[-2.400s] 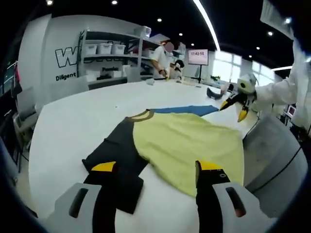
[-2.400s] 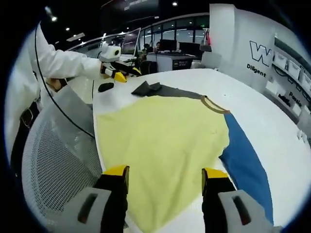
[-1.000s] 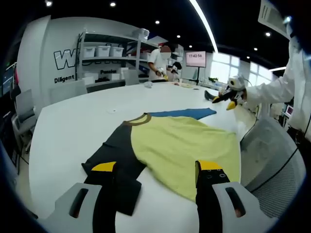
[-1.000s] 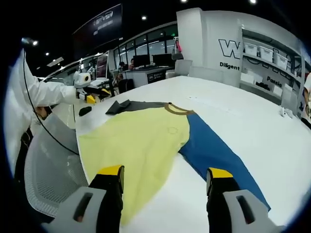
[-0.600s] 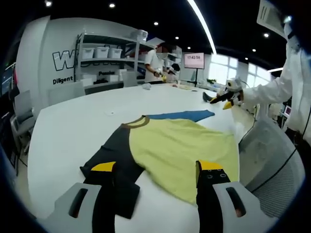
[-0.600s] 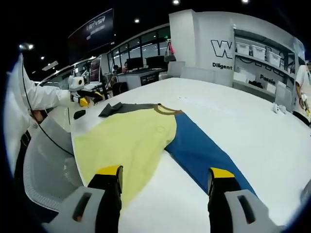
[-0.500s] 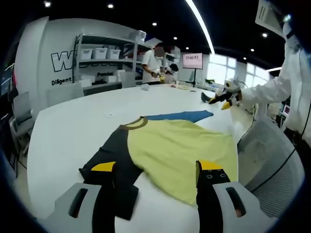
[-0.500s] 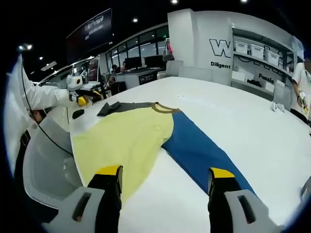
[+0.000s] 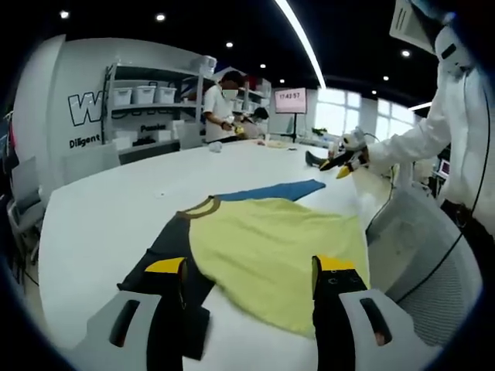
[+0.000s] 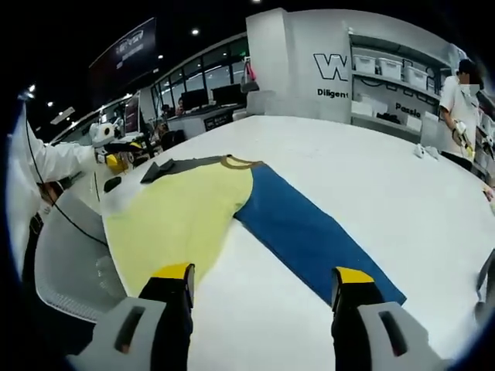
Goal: Fold the garment on the visible template until the final outline fits inside the template.
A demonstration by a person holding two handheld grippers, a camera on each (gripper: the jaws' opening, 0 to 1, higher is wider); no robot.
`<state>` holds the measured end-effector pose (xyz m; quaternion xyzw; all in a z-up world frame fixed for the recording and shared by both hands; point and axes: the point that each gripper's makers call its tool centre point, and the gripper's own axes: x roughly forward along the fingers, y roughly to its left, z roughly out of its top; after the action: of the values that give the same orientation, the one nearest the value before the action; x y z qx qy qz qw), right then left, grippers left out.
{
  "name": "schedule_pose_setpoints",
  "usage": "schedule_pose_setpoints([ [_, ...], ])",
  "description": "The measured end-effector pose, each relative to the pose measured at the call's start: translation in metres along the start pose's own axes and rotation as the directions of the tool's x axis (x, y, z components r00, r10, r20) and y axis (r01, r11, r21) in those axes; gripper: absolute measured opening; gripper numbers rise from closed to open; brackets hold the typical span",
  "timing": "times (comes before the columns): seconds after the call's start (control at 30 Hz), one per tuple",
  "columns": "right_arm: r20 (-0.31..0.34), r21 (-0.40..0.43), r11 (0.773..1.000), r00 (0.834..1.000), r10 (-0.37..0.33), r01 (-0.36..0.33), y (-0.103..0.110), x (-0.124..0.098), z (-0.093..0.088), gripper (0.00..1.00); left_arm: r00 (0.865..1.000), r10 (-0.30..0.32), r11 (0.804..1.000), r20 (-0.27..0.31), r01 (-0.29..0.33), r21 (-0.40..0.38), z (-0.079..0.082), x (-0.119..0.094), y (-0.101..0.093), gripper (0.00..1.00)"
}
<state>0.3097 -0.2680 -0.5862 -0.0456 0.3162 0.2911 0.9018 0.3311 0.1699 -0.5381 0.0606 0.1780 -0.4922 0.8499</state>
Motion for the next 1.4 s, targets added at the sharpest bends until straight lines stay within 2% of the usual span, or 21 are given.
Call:
schedule_pose_setpoints([
  [0.3,-0.013,0.046,0.998,0.999,-0.049,0.050,-0.022,-0.001,-0.006,0.73,0.999,-0.034,0.999,-0.017,0.034,0.014,-0.002,0.000,-0.010,0.63],
  [0.6,-0.041,0.077,0.991,0.994,-0.106,0.109,-0.050,0.004,-0.013,0.70,0.999,-0.042,0.999,-0.003,0.042,0.008,-0.002,-0.002,-0.005,0.63],
  [0.77,-0.066,0.142,0.973,0.983,-0.173,0.181,-0.076,0.002,-0.023,0.69,0.999,-0.052,0.999,-0.003,0.052,0.007,-0.004,-0.001,-0.004,0.63],
  [0.87,-0.046,0.205,0.957,0.978,-0.201,0.206,-0.089,-0.001,-0.023,0.69,0.999,-0.050,0.999,-0.001,0.050,0.004,-0.004,-0.002,-0.002,0.62],
  [1.1,-0.050,0.206,0.952,0.974,-0.221,0.226,-0.100,-0.002,-0.021,0.67,0.999,-0.036,0.999,0.003,0.036,0.001,-0.003,-0.004,0.002,0.62],
  [1.2,-0.085,0.207,0.945,0.967,-0.242,0.254,-0.110,-0.002,-0.027,0.64,1.000,-0.031,1.000,0.005,0.031,0.000,-0.002,-0.004,0.002,0.62],
  [1.3,-0.133,0.203,0.932,0.952,-0.277,0.300,-0.127,-0.003,-0.036,0.56,1.000,-0.023,1.000,0.005,0.023,-0.003,-0.001,-0.004,0.001,0.62],
  [1.4,-0.142,0.212,0.923,0.944,-0.297,0.322,-0.137,-0.002,-0.038,0.51,1.000,-0.018,1.000,0.000,0.018,-0.003,-0.001,-0.006,0.000,0.62],
])
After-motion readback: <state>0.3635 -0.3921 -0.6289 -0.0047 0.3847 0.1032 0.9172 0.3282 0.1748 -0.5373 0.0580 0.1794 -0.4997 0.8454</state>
